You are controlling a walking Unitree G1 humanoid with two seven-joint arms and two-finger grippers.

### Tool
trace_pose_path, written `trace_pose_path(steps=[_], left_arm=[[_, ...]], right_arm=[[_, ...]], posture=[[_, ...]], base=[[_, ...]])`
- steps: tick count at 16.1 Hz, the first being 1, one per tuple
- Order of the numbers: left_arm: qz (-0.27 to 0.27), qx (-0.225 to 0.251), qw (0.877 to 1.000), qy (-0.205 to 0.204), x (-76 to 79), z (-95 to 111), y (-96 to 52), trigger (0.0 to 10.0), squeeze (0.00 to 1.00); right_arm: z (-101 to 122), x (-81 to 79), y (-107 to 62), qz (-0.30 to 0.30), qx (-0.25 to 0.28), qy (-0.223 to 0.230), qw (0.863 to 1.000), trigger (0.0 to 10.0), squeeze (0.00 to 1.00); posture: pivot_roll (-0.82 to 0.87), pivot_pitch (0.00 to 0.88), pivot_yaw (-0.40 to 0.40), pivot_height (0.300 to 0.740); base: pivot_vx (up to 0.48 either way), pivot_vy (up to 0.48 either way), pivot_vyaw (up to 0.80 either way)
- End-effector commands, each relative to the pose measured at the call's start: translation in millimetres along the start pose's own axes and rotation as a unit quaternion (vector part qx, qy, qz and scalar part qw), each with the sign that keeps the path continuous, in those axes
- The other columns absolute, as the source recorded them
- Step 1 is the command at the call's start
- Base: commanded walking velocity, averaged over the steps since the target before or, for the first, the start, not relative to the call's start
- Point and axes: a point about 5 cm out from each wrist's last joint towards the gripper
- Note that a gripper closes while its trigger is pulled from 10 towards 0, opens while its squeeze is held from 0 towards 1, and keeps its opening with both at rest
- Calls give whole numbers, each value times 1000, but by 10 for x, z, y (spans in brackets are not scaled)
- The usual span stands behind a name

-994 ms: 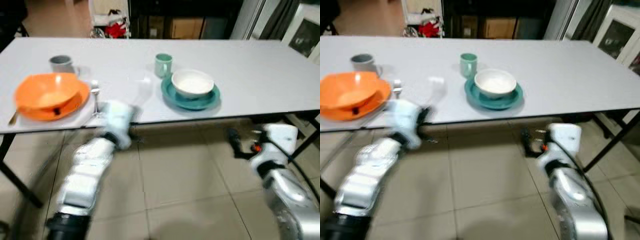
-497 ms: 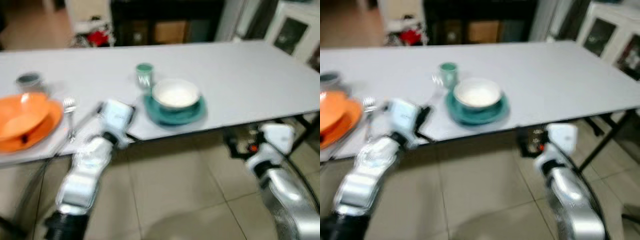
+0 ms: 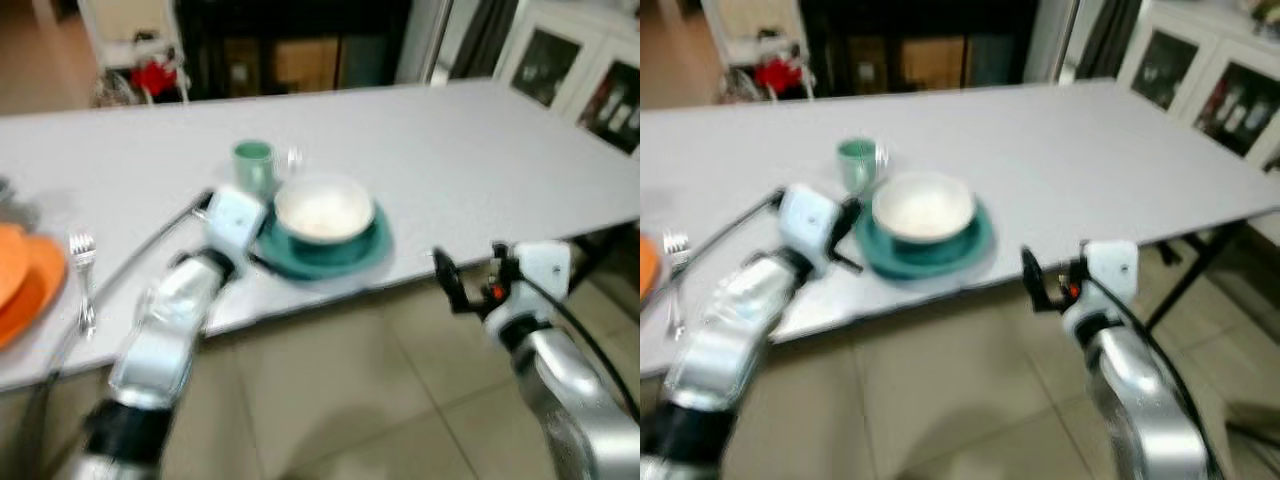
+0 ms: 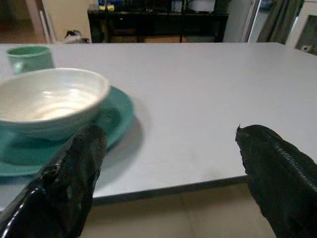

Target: Setting the table

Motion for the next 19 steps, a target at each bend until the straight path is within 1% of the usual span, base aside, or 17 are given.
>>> trace_pose_path(steps=[1,6,7,8,9,10,12,14,15,17,19], left_arm=[[10,7,1000,15,-95,45,-3,10000,0],[-1,1,1000,27,-101,44,32,10000,0],[-9,-13,999,50,-103,36,34,10000,0],[-12,-26,997,65,-113,24,34,10000,0],[-17,-42,994,100,-136,23,41,10000,0],[-17,-52,991,123,-182,47,62,10000,0],[-24,-72,983,164,-220,78,96,10000,0],[-45,-81,974,209,-197,136,154,10000,0],[-67,-83,967,233,-141,158,210,10000,0],[-99,-88,954,270,-54,171,278,10000,0],[-129,-94,940,302,26,182,302,10000,0]], right_arm=[[51,-66,21,25,14,-4,1000,10000,0],[43,-99,25,52,10,-18,998,10000,0],[57,-103,12,73,13,-31,997,10000,0],[63,-104,6,80,14,-32,996,10000,0],[73,-101,-3,96,15,-38,995,10000,0],[79,-104,-10,119,14,-48,992,10000,0],[85,-106,-28,149,14,-51,987,10000,0],[83,-122,-40,179,12,-65,982,10000,0],[95,-157,-31,196,15,-71,978,10000,0],[120,-198,-17,216,22,-83,973,10000,0],[131,-221,-23,227,26,-92,969,10000,0]], posture=[[18,0,-47,740],[17,0,-36,740],[17,0,-36,740],[18,0,-35,740],[18,0,-35,740],[17,0,-33,740],[16,0,-31,740],[16,0,-29,740],[17,0,-29,740],[14,0,-24,740],[12,0,-18,740]], base=[[341,0,0],[346,0,0],[266,0,0],[0,0,0],[0,0,0],[0,0,0],[0,0,0],[0,0,0],[0,0,0],[0,0,0],[0,0,0]])
Point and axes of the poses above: a point about 5 cm out from each wrist's last joint towards the gripper, its own y axis pointing out of the wrist towards the gripper, its own z axis along the axis of the wrist's last joint, x = y × z, and after that the axes turned 12 degrees about -y, right-handed
